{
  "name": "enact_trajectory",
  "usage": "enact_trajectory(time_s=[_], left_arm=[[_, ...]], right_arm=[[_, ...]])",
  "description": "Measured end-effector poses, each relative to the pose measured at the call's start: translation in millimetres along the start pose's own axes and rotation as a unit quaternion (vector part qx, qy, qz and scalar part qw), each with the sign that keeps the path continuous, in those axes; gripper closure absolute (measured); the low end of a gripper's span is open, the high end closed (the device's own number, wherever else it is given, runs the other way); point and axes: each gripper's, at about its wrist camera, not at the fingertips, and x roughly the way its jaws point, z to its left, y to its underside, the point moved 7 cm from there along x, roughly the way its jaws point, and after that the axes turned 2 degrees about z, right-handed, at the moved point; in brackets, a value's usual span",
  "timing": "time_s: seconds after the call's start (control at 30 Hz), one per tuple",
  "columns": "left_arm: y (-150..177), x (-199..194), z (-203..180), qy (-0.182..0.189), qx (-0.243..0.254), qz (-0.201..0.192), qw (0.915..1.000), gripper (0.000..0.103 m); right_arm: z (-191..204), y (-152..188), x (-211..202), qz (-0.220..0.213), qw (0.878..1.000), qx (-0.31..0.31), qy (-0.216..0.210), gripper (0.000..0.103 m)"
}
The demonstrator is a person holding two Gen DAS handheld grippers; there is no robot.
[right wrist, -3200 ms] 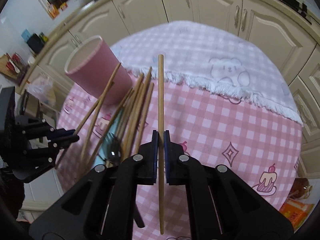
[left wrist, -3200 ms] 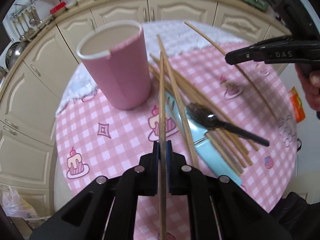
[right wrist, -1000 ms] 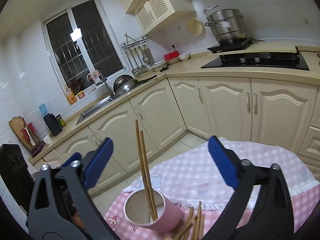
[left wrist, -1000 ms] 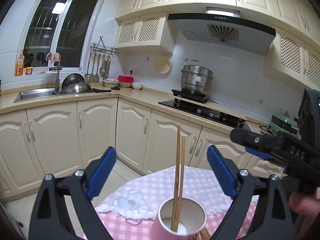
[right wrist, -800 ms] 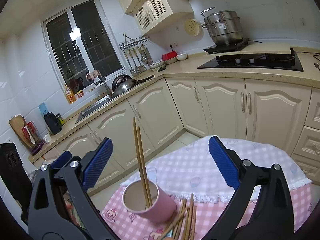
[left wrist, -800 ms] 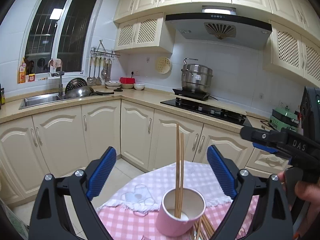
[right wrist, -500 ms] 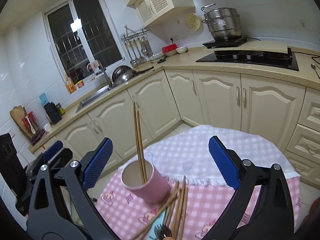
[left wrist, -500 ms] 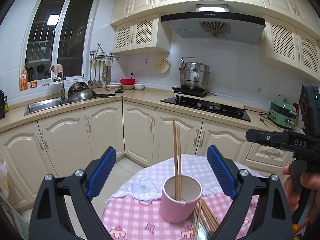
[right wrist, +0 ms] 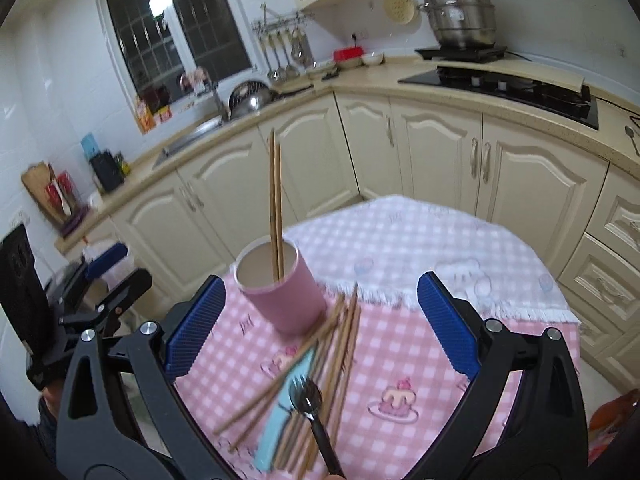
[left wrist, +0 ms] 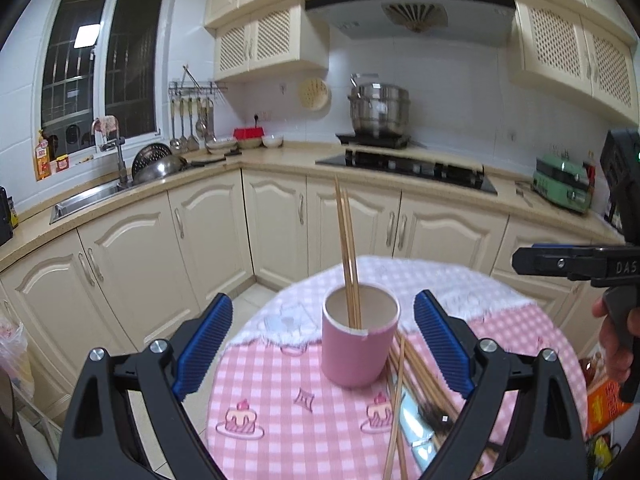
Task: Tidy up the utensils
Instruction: 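Open the right tool and withdraw it from the pink cup, then grasp the black-handled spoon with the right tool while the left tool grasps a chopstick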
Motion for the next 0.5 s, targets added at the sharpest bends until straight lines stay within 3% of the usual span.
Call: enact_trajectory(time_s=[0.27,0.5], left_arm=[[38,17,-14,0.015,0.03,0.062,0.9975,0.013],[69,38,-25,0.032,0.051,0.127,0.9901,0.013]], right_arm=[[-1,47,20,0.088,0.995,-0.045,0.019,0.008],[-2,91,50,0.178,0.979,-0.089,0.04,0.008]])
